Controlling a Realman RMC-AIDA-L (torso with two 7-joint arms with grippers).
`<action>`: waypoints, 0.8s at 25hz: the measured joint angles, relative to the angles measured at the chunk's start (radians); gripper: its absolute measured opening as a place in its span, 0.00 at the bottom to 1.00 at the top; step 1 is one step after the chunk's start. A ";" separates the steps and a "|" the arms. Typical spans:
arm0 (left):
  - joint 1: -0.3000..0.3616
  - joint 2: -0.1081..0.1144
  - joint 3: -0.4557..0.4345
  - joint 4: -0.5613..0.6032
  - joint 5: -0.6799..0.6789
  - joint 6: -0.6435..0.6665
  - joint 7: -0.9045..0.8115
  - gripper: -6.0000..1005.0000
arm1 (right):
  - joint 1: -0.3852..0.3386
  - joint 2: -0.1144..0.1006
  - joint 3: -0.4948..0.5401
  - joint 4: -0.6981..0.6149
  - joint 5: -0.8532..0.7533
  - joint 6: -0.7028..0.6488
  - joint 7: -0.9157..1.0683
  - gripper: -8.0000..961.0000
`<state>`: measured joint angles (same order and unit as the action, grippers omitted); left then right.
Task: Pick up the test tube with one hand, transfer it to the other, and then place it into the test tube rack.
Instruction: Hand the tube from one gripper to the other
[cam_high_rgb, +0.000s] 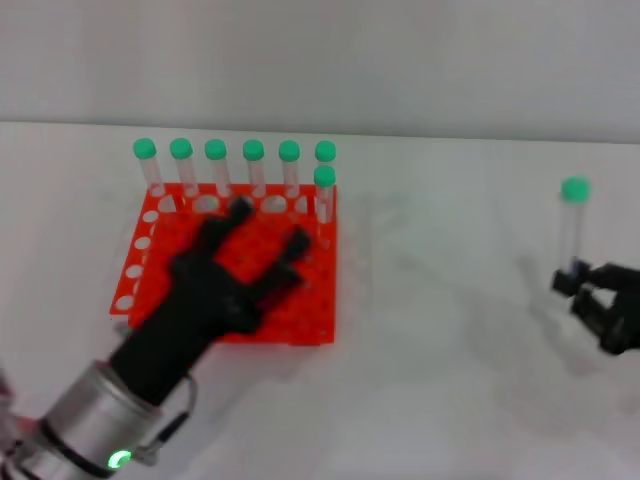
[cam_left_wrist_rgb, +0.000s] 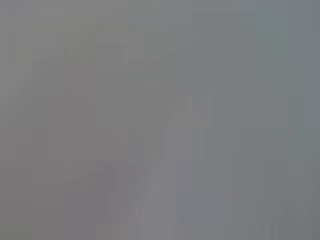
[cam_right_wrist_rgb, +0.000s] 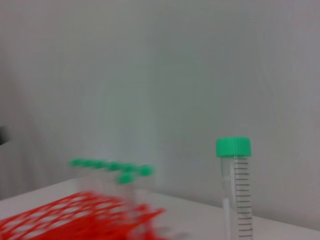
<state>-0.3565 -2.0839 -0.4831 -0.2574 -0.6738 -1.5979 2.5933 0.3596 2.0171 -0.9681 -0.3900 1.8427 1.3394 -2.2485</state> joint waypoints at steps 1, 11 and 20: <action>-0.012 -0.001 0.000 -0.006 0.038 0.002 0.001 0.86 | 0.010 0.001 -0.001 0.034 0.003 0.022 -0.058 0.22; -0.069 -0.004 0.000 -0.087 0.248 0.079 0.004 0.86 | 0.044 0.009 -0.069 0.154 -0.002 0.181 -0.201 0.23; -0.081 -0.005 0.000 -0.122 0.270 0.149 0.005 0.85 | 0.021 0.007 -0.151 0.155 -0.004 0.255 -0.261 0.23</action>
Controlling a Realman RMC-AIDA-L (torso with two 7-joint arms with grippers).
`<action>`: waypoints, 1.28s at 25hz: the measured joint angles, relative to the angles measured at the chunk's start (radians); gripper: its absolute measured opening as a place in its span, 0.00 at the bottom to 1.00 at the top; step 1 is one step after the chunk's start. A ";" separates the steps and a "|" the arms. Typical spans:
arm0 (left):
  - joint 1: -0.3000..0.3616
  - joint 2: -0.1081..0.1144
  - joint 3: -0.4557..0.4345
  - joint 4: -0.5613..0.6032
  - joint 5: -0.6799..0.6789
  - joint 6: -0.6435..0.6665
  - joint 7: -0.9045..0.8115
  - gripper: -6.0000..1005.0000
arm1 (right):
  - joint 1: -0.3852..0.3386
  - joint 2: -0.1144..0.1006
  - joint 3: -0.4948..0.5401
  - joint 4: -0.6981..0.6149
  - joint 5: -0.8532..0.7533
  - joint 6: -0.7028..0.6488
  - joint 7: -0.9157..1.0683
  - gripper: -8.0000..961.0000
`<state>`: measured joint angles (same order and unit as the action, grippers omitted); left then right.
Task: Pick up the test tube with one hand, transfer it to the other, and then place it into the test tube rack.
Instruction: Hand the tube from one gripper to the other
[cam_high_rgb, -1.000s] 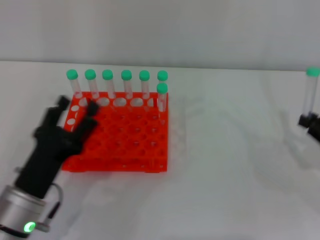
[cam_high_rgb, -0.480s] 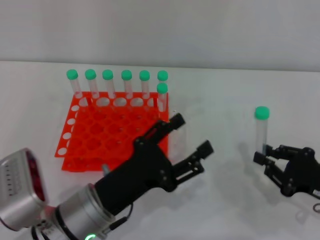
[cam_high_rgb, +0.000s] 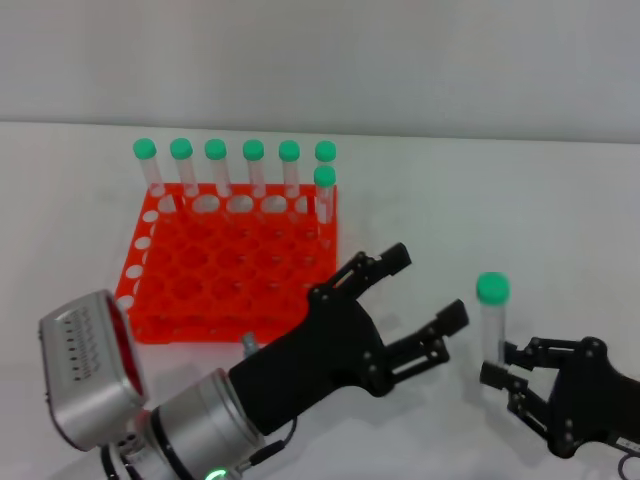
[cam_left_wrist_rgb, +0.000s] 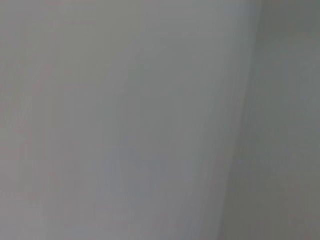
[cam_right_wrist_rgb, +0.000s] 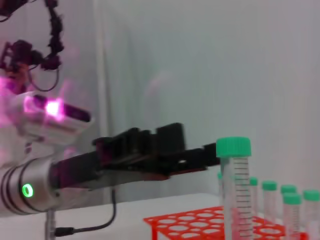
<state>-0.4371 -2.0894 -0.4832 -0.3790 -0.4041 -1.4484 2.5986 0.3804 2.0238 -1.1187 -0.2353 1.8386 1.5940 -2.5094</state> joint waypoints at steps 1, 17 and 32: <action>-0.005 0.000 0.000 -0.003 0.009 0.009 0.000 0.85 | 0.000 0.000 -0.008 0.000 0.000 0.001 -0.004 0.23; -0.053 0.004 -0.001 -0.024 0.062 0.094 -0.007 0.77 | 0.024 -0.001 -0.053 -0.011 -0.002 -0.018 -0.009 0.24; -0.074 0.003 -0.001 -0.032 0.082 0.139 -0.010 0.43 | 0.034 -0.001 -0.067 -0.013 0.002 -0.041 -0.009 0.25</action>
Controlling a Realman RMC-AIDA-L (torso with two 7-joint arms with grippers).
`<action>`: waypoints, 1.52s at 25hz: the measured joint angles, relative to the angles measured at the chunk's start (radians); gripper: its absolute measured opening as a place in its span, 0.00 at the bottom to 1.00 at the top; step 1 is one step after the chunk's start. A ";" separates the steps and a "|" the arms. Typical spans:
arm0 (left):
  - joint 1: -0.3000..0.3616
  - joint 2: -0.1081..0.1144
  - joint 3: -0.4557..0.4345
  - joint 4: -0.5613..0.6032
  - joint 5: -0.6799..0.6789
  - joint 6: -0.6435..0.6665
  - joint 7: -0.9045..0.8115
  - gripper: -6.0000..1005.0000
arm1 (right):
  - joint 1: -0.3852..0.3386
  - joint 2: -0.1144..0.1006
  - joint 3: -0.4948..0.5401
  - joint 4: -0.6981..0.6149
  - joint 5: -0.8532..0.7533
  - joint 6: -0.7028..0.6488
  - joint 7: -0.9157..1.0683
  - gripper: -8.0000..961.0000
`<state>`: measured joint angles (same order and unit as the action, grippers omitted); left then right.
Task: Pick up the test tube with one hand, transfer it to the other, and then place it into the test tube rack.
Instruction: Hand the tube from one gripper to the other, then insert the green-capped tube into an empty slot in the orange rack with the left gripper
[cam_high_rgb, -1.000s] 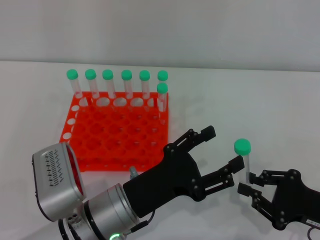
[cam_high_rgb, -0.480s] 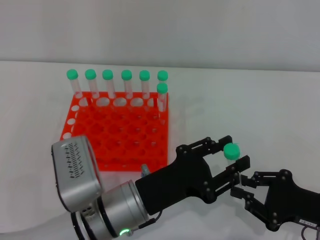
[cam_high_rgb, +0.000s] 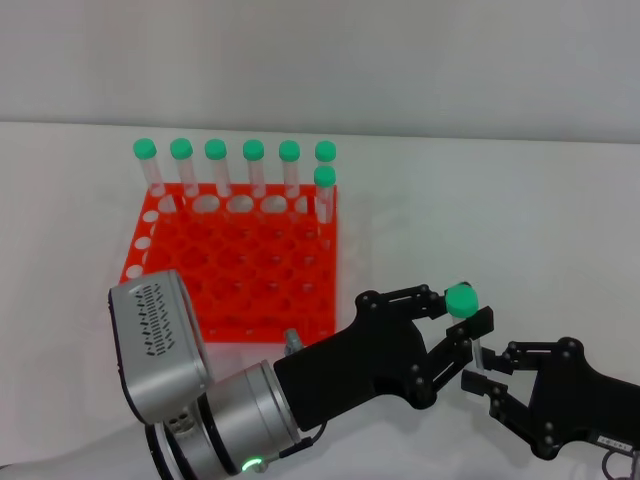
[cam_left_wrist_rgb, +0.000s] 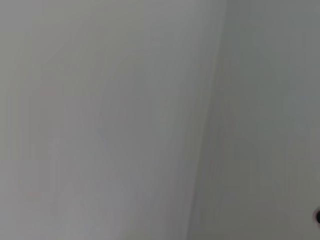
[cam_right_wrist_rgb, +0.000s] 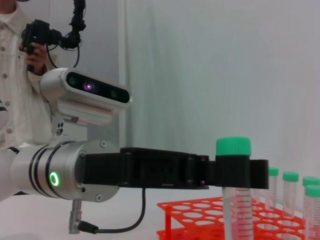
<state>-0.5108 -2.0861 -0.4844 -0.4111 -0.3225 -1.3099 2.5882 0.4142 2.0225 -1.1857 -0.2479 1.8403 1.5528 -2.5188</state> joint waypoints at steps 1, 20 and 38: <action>0.000 0.000 0.000 0.000 0.002 0.000 0.002 0.42 | 0.000 0.000 0.000 0.000 0.001 -0.001 0.000 0.25; 0.008 0.000 -0.007 0.000 0.005 -0.013 0.006 0.21 | 0.000 -0.006 0.005 0.001 0.003 -0.002 -0.009 0.26; 0.226 -0.003 -0.260 0.062 -0.060 -0.275 0.235 0.21 | -0.105 -0.008 0.348 0.015 0.008 -0.170 -0.007 0.71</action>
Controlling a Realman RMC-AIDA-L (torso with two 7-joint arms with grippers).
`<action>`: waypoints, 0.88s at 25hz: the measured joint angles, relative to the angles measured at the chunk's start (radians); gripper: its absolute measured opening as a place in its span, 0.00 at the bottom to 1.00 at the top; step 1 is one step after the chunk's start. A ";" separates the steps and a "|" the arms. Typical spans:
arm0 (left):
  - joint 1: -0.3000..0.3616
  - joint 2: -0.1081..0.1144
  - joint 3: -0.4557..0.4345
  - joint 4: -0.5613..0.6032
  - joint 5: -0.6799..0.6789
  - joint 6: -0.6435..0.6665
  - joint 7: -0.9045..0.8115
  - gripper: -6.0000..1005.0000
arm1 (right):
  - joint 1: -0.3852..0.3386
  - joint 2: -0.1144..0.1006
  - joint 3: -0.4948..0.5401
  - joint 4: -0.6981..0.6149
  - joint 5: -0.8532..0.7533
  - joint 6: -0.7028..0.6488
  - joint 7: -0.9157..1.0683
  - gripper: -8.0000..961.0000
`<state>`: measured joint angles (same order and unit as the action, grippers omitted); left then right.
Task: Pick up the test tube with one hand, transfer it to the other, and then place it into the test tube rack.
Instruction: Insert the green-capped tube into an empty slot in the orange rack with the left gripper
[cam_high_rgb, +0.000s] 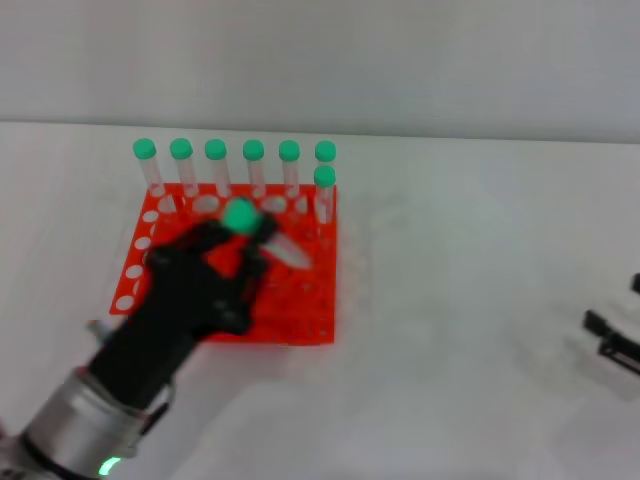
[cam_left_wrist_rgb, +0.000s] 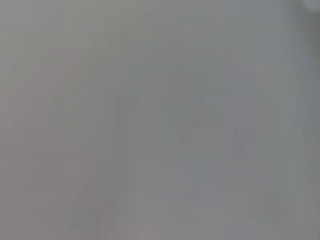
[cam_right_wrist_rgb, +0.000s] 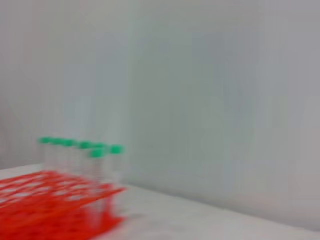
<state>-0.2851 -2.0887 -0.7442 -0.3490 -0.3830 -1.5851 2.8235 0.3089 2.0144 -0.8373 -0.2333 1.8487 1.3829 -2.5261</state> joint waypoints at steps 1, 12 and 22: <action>0.017 0.000 -0.007 0.004 -0.032 -0.007 0.002 0.21 | -0.007 0.001 0.041 0.005 0.000 0.001 -0.003 0.73; -0.048 0.005 -0.027 0.098 -0.310 0.011 0.002 0.21 | 0.005 0.003 0.255 0.107 0.036 0.017 -0.005 0.86; -0.196 0.008 -0.033 0.114 -0.328 0.261 0.002 0.21 | 0.027 0.007 0.254 0.109 0.034 0.020 -0.005 0.85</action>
<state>-0.4810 -2.0812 -0.7768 -0.2351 -0.7113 -1.3240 2.8255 0.3356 2.0215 -0.5830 -0.1244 1.8829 1.4033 -2.5311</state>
